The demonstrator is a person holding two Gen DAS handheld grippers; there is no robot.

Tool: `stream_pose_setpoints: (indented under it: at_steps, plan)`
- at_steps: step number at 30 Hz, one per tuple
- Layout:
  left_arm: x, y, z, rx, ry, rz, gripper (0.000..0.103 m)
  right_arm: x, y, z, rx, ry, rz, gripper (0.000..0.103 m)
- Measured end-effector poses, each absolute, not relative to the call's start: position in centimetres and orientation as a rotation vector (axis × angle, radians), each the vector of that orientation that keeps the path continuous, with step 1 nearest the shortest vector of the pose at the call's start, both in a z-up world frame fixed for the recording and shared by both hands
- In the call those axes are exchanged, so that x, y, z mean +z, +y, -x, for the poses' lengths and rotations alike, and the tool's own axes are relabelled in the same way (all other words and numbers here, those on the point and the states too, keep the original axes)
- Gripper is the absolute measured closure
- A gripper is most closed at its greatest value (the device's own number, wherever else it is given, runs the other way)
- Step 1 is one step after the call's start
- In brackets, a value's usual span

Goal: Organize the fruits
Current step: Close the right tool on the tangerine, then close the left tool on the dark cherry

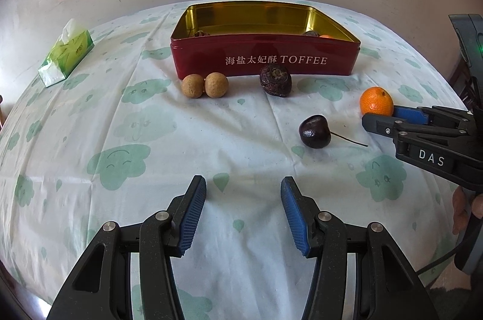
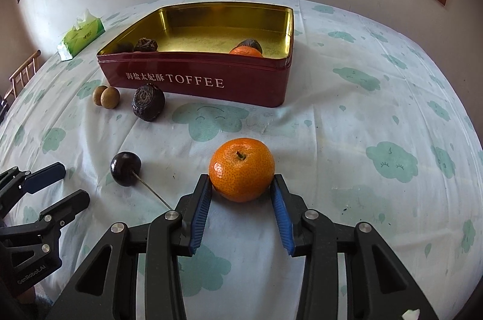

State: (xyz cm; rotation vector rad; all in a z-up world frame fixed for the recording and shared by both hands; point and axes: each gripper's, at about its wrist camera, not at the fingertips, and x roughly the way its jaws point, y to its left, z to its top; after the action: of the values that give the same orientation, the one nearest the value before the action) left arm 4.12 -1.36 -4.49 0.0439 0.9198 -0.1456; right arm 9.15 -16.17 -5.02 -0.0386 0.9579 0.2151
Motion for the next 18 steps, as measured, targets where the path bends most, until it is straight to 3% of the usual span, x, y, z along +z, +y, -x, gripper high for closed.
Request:
stream_pose_setpoints:
  at_steps: [18]
  plan:
    - [-4.3, -5.3, -5.1, -0.269, 0.918, -0.055, 0.05, -5.1, -20.4, -7.0, 0.135, 0.964, -0.052, 0.066]
